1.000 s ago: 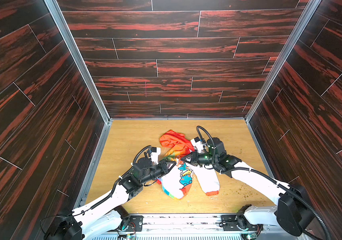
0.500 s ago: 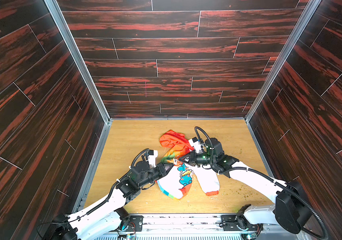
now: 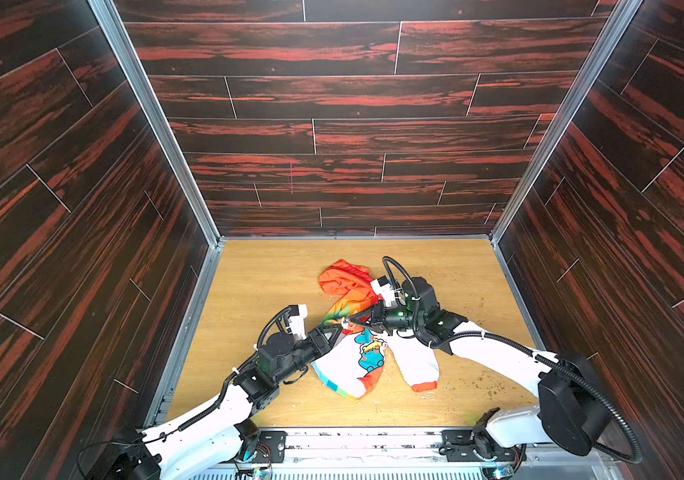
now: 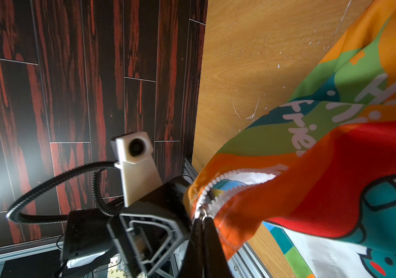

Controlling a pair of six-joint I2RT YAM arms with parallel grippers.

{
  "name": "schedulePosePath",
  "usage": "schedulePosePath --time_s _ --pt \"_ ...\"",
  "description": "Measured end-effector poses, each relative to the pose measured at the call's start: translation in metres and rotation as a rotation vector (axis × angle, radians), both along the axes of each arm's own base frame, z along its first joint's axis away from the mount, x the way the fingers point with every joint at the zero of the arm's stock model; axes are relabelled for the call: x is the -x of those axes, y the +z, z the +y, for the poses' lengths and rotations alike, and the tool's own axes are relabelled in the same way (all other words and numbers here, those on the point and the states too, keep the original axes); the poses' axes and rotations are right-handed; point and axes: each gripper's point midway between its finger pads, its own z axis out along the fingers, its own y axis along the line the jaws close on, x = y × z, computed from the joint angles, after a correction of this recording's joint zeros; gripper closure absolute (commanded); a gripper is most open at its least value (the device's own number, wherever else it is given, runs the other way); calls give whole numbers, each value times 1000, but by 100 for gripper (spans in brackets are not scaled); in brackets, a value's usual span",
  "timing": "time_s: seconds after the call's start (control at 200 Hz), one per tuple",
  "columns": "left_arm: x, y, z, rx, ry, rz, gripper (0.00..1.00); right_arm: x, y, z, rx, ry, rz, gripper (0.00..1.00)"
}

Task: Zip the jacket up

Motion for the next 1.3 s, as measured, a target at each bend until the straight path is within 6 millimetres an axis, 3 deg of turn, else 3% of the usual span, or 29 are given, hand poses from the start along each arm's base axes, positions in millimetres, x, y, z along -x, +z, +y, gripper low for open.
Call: schedulePosePath --time_s 0.281,0.416,0.671,1.072,1.298 --pt "-6 12 -7 75 5 -16 66 -1 -2 7 -13 4 10 100" --pt "-8 8 -9 77 10 -5 73 -3 -2 8 -15 0 14 100" --pt "-8 1 -13 69 7 14 74 -3 -1 9 -21 1 12 100" --pt "-5 -5 -6 77 36 33 100 -2 -2 10 -10 1 6 100" --pt "1 -3 -1 78 39 37 100 -5 3 13 40 2 -45 100"
